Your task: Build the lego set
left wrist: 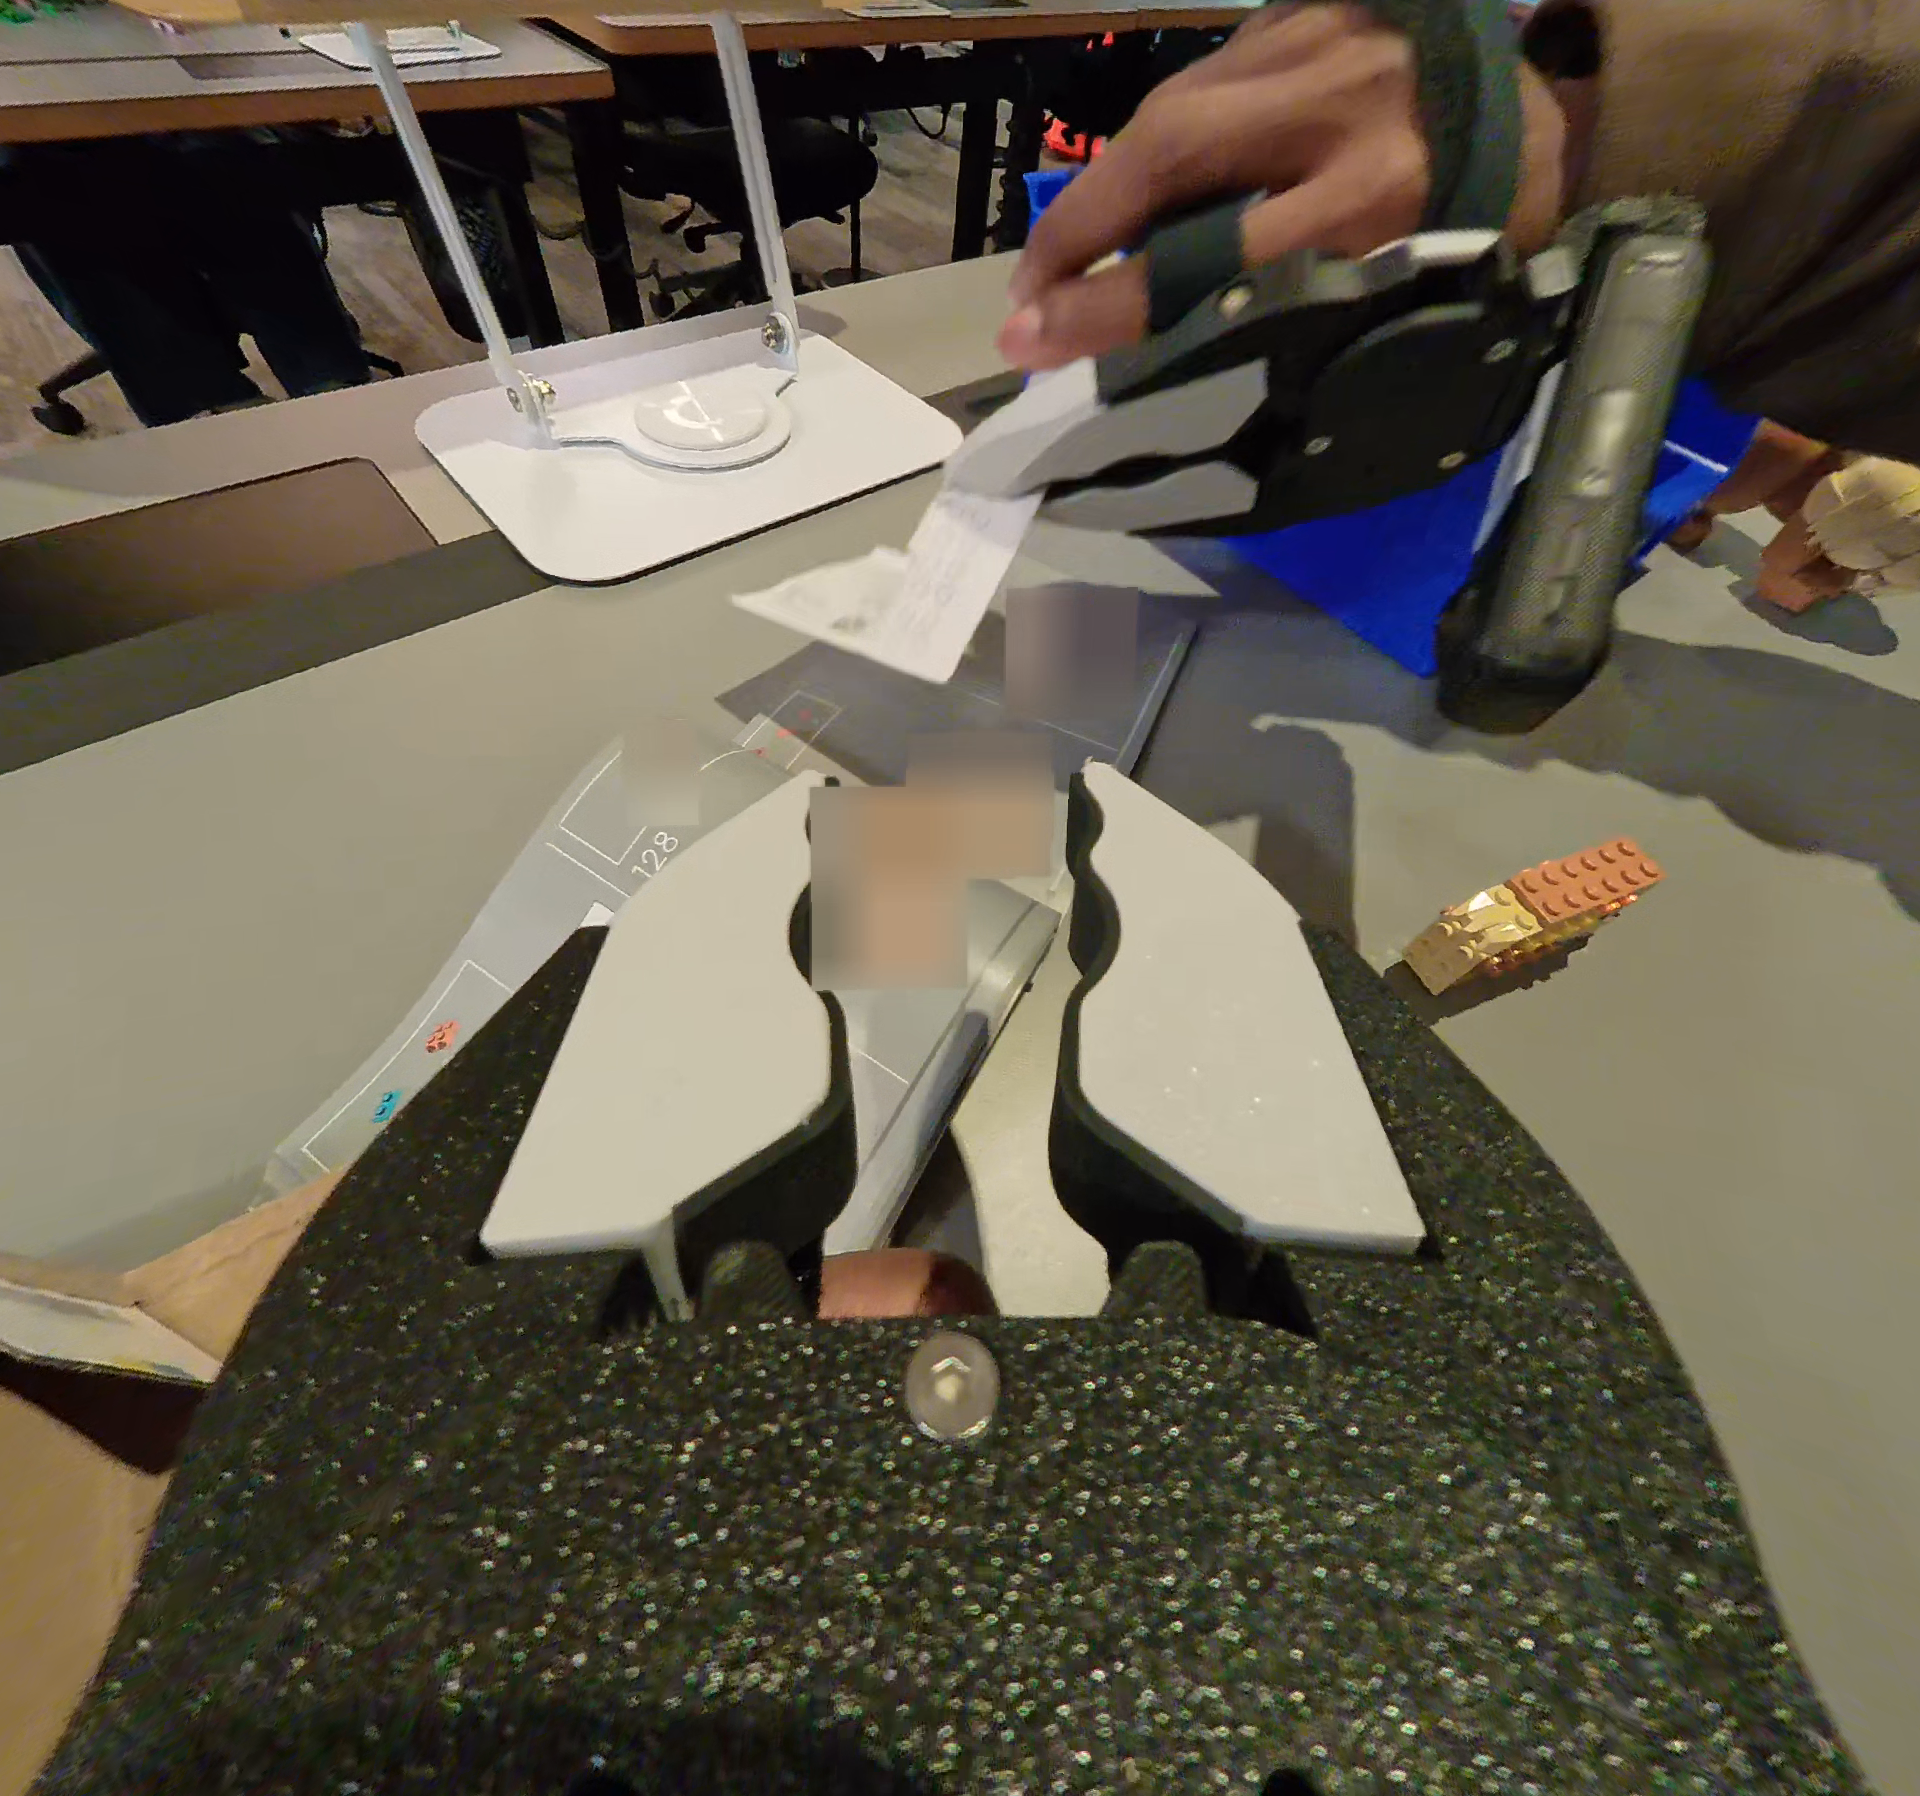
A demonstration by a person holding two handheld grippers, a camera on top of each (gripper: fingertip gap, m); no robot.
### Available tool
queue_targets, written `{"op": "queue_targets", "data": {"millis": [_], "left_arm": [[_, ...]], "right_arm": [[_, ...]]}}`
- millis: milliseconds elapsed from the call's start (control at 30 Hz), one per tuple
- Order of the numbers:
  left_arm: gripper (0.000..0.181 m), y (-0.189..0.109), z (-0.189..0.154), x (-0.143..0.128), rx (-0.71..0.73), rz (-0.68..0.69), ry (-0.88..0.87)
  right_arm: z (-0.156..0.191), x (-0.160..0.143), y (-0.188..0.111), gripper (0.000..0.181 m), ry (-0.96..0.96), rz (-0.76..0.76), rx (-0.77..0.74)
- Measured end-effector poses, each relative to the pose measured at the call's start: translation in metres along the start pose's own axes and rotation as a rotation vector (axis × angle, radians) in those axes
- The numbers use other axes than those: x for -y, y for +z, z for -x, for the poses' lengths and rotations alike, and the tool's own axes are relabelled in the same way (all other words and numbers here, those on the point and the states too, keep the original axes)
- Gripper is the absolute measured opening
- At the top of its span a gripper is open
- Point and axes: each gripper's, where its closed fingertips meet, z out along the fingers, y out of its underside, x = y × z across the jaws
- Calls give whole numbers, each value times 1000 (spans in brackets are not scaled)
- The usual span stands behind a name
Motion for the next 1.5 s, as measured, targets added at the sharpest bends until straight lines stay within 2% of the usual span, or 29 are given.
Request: {"op": "queue_targets", "data": {"millis": [233, 533, 733, 967, 1067, 1200, 1367, 1500], "left_arm": [[41, -1, -1, 2, -1, -10, -8], [40, -2, -2, 4, 3, -20, -5], [40, -2, -1, 7, 12, -48, 4], [39, -2, -1, 15, 27, -125, 23], [39, -2, -2, 19, 34, -154, 39], [38, 0, -2, 19, 53, -175, 62], [37, 3, 0, 17, 62, -184, 73], [36, 2, -1, 19, 59, -196, 66]], "right_arm": [[-29, -36, -66, 0, 157, 117, -109], [-40, -85, -163, 0, 136, 303, -184], [-22, -128, -228, 0, 153, 450, -183], [27, -170, -294, 0, 232, 614, -155], [49, -181, -312, 0, 304, 664, -165], [79, -185, -319, 0, 392, 690, -174], [109, -195, -324, 0, 400, 716, -135], [122, -211, -341, 0, 415, 763, -113]]}}
